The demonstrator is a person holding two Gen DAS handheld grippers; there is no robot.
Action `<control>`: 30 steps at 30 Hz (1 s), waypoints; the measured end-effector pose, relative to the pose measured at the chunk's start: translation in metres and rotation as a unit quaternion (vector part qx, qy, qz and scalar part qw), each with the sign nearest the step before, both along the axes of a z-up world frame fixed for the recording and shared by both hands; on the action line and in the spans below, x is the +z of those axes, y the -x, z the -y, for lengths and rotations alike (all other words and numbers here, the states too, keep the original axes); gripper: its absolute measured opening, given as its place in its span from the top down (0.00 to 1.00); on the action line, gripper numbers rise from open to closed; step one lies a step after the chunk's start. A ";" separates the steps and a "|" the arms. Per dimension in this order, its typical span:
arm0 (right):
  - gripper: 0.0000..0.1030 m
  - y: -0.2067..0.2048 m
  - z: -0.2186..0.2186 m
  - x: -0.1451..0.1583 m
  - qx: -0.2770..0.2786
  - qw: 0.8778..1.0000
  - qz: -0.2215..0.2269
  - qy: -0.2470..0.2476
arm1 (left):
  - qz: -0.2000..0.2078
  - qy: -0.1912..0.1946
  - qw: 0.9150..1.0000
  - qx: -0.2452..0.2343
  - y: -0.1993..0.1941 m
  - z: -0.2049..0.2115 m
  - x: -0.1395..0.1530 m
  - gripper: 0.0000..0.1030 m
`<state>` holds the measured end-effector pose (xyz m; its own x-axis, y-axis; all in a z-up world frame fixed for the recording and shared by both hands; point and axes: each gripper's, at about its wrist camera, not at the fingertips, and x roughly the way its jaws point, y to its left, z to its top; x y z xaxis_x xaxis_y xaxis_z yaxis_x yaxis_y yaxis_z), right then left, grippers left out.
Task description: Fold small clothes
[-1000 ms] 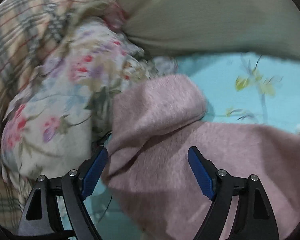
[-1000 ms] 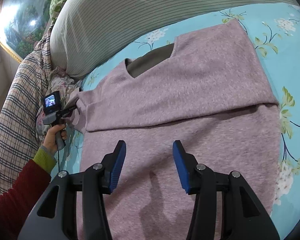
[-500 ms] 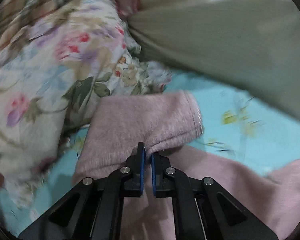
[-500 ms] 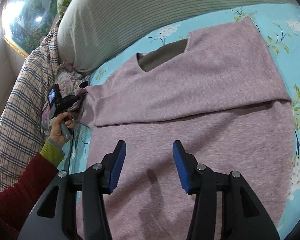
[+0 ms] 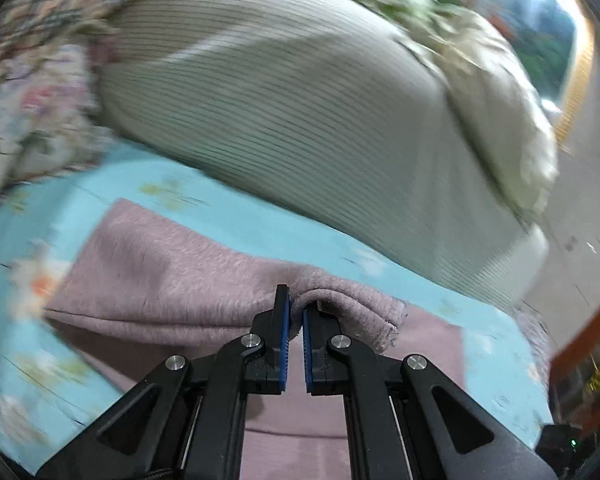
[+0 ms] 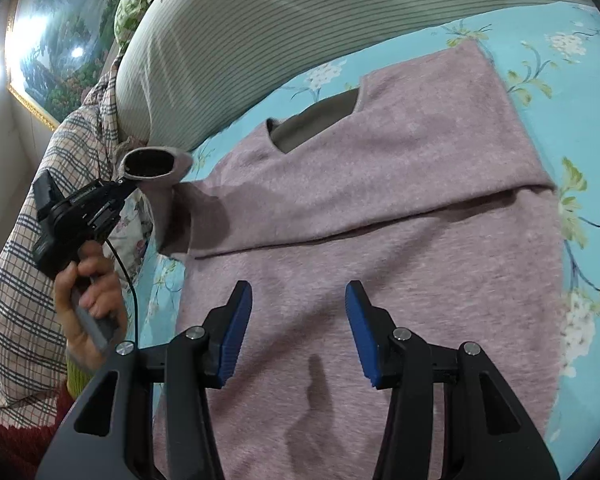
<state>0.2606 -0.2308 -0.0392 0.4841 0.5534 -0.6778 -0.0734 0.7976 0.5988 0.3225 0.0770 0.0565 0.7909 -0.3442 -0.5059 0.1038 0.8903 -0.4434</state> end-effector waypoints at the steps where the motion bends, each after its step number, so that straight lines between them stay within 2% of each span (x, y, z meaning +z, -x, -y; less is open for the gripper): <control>1: 0.51 0.000 0.004 0.000 -0.005 1.000 0.000 -0.001 | 0.003 -0.002 1.000 -0.012 0.009 0.021 0.001 0.96; 5: 0.51 -0.001 0.025 -0.006 -0.036 0.999 -0.007 -0.013 | -0.009 -0.011 0.998 -0.065 0.006 0.092 -0.019 0.96; 9: 0.51 -0.002 0.044 -0.012 -0.068 0.997 -0.015 -0.024 | -0.037 -0.038 0.994 -0.097 -0.002 0.149 -0.054 0.96; 12: 0.51 -0.005 0.054 -0.015 -0.082 0.996 -0.020 -0.027 | -0.077 -0.055 0.989 -0.111 -0.012 0.172 -0.087 0.95; 15: 0.51 -0.011 0.057 -0.014 -0.085 0.996 -0.022 -0.031 | -0.102 -0.059 0.986 -0.120 -0.020 0.172 -0.103 0.91; 16: 0.51 -0.014 0.056 -0.014 -0.086 0.995 -0.024 -0.033 | -0.107 -0.057 0.985 -0.121 -0.021 0.164 -0.108 0.85; 17: 0.46 -0.018 0.055 -0.015 -0.086 0.995 -0.025 -0.037 | -0.113 -0.059 0.984 -0.125 -0.019 0.161 -0.107 0.81; 19: 0.36 -0.029 0.049 -0.017 -0.079 0.995 -0.034 -0.051 | -0.111 -0.066 0.984 -0.123 -0.010 0.151 -0.102 0.64; 21: 0.36 -0.039 0.040 -0.020 -0.071 0.994 -0.042 -0.068 | -0.101 -0.074 0.986 -0.109 0.007 0.132 -0.093 0.50; 22: 0.36 -0.046 0.035 -0.023 -0.067 0.994 -0.047 -0.077 | -0.096 -0.074 0.988 -0.098 0.016 0.119 -0.090 0.47; 26: 0.36 -0.070 0.017 -0.035 -0.059 0.992 -0.068 -0.092 | -0.097 -0.082 0.992 -0.009 0.037 0.046 -0.083 0.47; 28: 0.36 -0.082 0.009 -0.042 -0.057 0.990 -0.077 -0.100 | -0.104 -0.084 0.989 0.057 0.040 0.001 -0.087 0.47; 30: 0.36 -0.094 -0.001 -0.050 -0.054 0.990 -0.088 -0.093 | -0.129 -0.075 0.984 0.094 0.036 -0.038 -0.098 0.47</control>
<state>0.3550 -0.2303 -0.0892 0.4314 0.6282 -0.6475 0.1253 0.6690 0.7326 0.2869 0.1155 -0.0412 0.6721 -0.1104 -0.7322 -0.1673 0.9406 -0.2953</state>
